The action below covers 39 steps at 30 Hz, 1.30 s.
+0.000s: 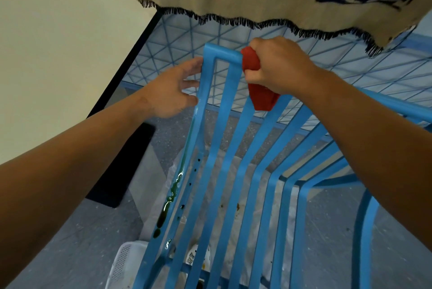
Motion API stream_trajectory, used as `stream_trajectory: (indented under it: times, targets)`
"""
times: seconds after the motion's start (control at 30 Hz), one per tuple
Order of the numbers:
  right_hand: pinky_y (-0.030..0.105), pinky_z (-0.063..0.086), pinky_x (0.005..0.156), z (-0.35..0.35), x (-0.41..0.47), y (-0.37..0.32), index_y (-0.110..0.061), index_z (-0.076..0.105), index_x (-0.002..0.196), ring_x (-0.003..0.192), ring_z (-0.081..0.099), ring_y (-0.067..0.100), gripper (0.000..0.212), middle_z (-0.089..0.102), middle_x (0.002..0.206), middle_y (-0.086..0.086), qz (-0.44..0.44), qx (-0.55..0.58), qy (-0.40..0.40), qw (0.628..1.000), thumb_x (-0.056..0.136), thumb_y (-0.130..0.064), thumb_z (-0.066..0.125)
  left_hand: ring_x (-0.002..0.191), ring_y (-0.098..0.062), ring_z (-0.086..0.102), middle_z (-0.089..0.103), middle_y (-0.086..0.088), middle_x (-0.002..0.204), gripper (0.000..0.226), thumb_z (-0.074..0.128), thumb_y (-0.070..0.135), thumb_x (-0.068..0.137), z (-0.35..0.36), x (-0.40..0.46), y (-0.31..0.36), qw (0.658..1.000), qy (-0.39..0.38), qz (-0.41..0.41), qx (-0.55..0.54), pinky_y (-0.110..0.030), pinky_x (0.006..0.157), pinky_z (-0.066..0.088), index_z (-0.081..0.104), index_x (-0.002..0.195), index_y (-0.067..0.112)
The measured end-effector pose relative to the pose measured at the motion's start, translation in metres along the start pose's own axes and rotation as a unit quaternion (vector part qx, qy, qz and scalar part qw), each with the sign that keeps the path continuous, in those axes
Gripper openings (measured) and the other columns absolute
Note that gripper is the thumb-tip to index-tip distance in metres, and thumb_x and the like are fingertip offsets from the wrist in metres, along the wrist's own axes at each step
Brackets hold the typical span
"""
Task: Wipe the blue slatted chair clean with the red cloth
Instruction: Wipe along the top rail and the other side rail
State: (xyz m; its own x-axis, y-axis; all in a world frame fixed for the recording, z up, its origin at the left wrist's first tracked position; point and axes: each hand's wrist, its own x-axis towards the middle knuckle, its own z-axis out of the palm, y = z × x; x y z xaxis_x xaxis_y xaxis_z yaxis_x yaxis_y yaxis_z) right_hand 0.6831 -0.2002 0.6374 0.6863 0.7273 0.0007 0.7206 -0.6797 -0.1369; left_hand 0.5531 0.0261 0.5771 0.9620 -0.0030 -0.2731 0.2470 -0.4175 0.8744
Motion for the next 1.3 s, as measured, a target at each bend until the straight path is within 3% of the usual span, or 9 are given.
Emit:
stream_trajectory:
  times: [0.07,0.3,0.47,0.53,0.7,0.97,1.1,1.2,1.3]
  targets:
    - [0.036,0.041,0.062,0.002,0.01,-0.01,-0.011,0.056,0.098,0.074,0.055,0.032,0.031,0.058,0.082,0.009,-0.006,-0.006,-0.001,1.0,0.085,-0.035,0.071,0.136,-0.008,0.047,0.035,0.013,0.159,0.098,0.065,-0.012,0.087,0.001,0.001,0.0,1.0,-0.002,-0.004,-0.002,-0.019,0.089,0.053,0.019,0.16,0.034]
    - [0.034,0.032,0.068,0.004,0.039,-0.037,-0.017,0.047,0.093,0.081,0.048,0.026,0.032,0.052,0.088,0.005,-0.034,0.014,-0.007,0.999,0.089,-0.043,0.065,0.143,-0.008,0.041,0.034,0.012,0.161,0.096,0.065,-0.012,0.085,0.001,0.0,-0.007,1.0,-0.017,-0.003,-0.025,-0.034,0.113,0.042,0.022,0.161,0.028]
    - [0.033,0.033,0.07,0.009,0.024,-0.032,-0.013,0.052,0.118,0.084,0.048,0.023,0.041,0.052,0.095,0.001,-0.024,0.055,0.009,0.998,0.095,-0.046,0.063,0.139,-0.019,0.049,0.042,-0.003,0.158,0.087,0.058,-0.023,0.087,0.005,-0.005,-0.01,0.992,0.024,-0.029,-0.124,-0.032,0.103,0.05,0.024,0.159,0.011]
    - [0.032,0.034,0.07,0.006,0.012,-0.022,-0.014,0.051,0.125,0.085,0.051,0.023,0.045,0.053,0.097,-0.001,-0.021,0.068,0.005,0.997,0.096,-0.046,0.063,0.139,-0.018,0.049,0.043,-0.002,0.157,0.088,0.06,-0.022,0.086,0.007,-0.005,-0.012,0.992,0.023,-0.031,-0.122,-0.036,0.108,0.048,0.024,0.159,0.011]
    - [0.035,0.042,0.071,0.0,-0.016,0.013,-0.022,0.055,0.123,0.087,0.059,0.025,0.042,0.062,0.099,0.001,-0.001,0.057,0.007,0.998,0.095,-0.053,0.061,0.139,-0.016,0.048,0.042,0.0,0.158,0.088,0.064,-0.018,0.085,0.009,-0.009,-0.022,0.992,0.011,-0.042,-0.115,-0.04,0.113,0.045,0.028,0.159,0.013]
    - [0.034,0.036,0.071,0.006,0.017,-0.015,-0.016,0.052,0.114,0.089,0.057,0.028,0.043,0.058,0.097,0.002,-0.028,0.066,0.001,0.997,0.1,-0.056,0.051,0.138,-0.015,0.049,0.045,-0.001,0.156,0.085,0.065,-0.017,0.086,0.025,-0.015,-0.047,0.988,0.017,-0.071,-0.136,-0.04,0.11,0.048,0.029,0.157,0.01]
    - [0.034,0.035,0.082,0.021,0.04,-0.05,-0.017,0.045,0.138,0.108,0.059,0.032,0.05,0.059,0.129,0.007,-0.058,0.051,0.052,0.996,0.102,-0.052,0.049,0.139,-0.015,0.048,0.045,-0.001,0.156,0.083,0.064,-0.016,0.087,0.03,-0.023,-0.055,0.983,0.0,-0.09,-0.16,-0.026,0.097,0.054,0.028,0.157,0.011]
    - [0.045,0.037,0.101,0.033,0.042,-0.061,-0.014,0.044,0.137,0.113,0.058,0.033,0.048,0.056,0.135,0.008,-0.072,0.006,0.105,0.992,0.103,-0.048,0.043,0.14,-0.017,0.048,0.047,0.001,0.154,0.081,0.064,-0.015,0.088,0.03,-0.028,-0.065,0.981,-0.014,-0.105,-0.161,-0.035,0.105,0.051,0.031,0.157,0.012]
    - [0.057,0.03,0.114,0.041,0.041,-0.058,-0.011,0.045,0.134,0.13,0.047,0.035,0.049,0.041,0.152,0.012,-0.089,-0.049,0.103,0.99,0.094,-0.039,0.041,0.134,-0.017,0.053,0.05,-0.002,0.149,0.076,0.056,-0.024,0.087,0.033,-0.035,-0.073,0.974,-0.01,-0.113,-0.194,-0.023,0.088,0.057,0.035,0.154,0.007]
